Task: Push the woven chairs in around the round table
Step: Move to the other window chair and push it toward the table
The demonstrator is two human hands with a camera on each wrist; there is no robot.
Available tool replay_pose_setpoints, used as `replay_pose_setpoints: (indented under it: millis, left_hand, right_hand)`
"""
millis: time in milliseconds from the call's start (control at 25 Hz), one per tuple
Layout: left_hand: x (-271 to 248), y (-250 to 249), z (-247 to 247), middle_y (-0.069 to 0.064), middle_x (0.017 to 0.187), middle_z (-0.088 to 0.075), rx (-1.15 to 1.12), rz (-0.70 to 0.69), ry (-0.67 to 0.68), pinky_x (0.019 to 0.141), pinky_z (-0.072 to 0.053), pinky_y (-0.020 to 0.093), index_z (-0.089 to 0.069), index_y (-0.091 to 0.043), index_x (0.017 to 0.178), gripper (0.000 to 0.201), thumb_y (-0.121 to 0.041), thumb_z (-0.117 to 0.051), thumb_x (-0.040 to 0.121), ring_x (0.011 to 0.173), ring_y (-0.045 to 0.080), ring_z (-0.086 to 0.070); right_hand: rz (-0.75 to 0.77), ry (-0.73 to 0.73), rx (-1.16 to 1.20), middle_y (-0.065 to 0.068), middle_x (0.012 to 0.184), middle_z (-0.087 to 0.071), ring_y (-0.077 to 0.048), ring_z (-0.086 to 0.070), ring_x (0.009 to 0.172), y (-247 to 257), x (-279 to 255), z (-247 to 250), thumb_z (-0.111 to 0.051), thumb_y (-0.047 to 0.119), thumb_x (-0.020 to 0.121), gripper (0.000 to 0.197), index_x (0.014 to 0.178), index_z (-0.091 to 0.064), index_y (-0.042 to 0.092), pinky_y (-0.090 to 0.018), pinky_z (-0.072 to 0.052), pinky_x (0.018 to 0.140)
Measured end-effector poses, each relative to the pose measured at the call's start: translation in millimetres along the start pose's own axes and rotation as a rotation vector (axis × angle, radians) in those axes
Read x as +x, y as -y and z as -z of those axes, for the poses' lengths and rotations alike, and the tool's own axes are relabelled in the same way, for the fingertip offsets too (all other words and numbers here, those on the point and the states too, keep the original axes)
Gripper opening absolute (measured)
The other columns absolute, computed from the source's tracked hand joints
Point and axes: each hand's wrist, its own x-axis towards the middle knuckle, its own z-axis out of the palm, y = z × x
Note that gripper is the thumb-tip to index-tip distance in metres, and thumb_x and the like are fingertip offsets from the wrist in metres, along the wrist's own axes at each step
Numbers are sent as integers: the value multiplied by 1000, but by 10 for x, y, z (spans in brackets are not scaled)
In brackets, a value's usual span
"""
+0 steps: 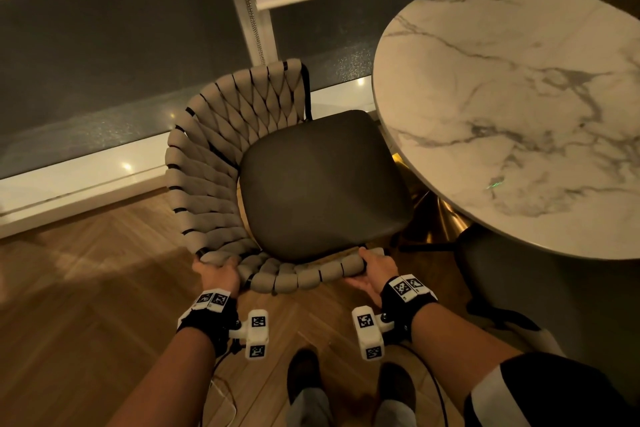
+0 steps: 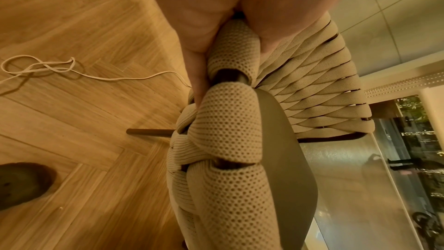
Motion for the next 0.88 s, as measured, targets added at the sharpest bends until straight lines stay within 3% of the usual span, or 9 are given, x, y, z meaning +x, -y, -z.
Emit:
replay_pose_setpoints:
  millis: [240,400,480,640,880]
  left_hand:
    - [90,-74,-77,22,140,-48,-3,12,-7,102,-45,58,-16,-21,147,80,-16,-66,85,121,42,-52]
    - [160,-185,-171,24,133,-51,51,12,1,92,-48,49,-19,-14,143,73,-15,-65,87,117,42,-55]
    - [193,-219,-227,26,136,-50,89,2,-2,97,-48,50,-20,-10,143,75,-17,-67,85,119,43,-55]
    - [110,-201,-362,24,136,-51,108,-7,-14,101,-47,55,-16,-20,145,83,-22,-69,80,117,43,-56]
    - [23,-163,-489,22,133,-53,69,1,42,98,-49,58,-13,-20,144,93,-25,-72,73,115,40,-57]
  right_hand:
    - [18,8,-32,-22,118,-58,-41,-60,110,122,32,-64,-58,15,96,11,89,-50,15,-58,-54,86]
    - [55,-4,-63,-23,123,-59,-43,-61,112,239,75,-133,-58,17,95,9,98,-51,11,-57,-56,83]
    - [68,-26,-74,-23,119,-59,-43,-61,110,311,73,-142,-56,15,95,8,92,-49,13,-56,-56,84]
    - [69,-52,-79,-23,114,-59,-44,-61,112,445,69,-49,-56,13,95,10,89,-47,13,-56,-56,83]
    - [68,-64,-39,-21,106,-58,-42,-61,107,469,25,151,-55,12,96,10,96,-45,11,-58,-53,92]
